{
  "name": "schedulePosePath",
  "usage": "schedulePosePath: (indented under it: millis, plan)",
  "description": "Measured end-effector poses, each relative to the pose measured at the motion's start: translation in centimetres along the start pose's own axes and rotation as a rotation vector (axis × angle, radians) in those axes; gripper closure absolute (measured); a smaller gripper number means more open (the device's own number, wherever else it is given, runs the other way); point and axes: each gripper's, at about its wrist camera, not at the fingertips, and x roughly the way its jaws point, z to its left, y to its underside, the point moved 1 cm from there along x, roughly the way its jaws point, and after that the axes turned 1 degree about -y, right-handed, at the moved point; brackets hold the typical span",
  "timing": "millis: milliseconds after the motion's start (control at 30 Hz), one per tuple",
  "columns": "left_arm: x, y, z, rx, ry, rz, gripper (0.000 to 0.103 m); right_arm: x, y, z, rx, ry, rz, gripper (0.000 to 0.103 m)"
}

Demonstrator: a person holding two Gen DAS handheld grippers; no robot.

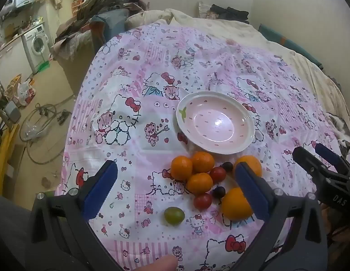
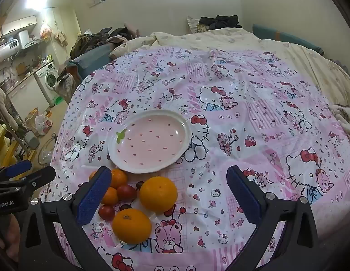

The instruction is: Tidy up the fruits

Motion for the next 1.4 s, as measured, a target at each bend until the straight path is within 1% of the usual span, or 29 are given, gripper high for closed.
schedulePosePath:
  millis: [300, 333, 1400]
  plan:
    - [0.06, -0.28, 0.67, -0.007, 0.008, -0.008, 0.0, 0.0, -0.12, -0.04, 0.003, -0.008, 0.008, 0.0]
    - [-0.22, 0.0, 0.05, 0.003, -0.003, -0.011, 0.0, -0.28, 0.01, -0.27, 0.007, -0.009, -0.001, 0.0]
    - [-0.2, 0.1, 0.06, 0.005, -0.005, -0.011, 0.0, 0.03, -0.1, -0.09, 0.009, -0.013, -0.006, 0.0]
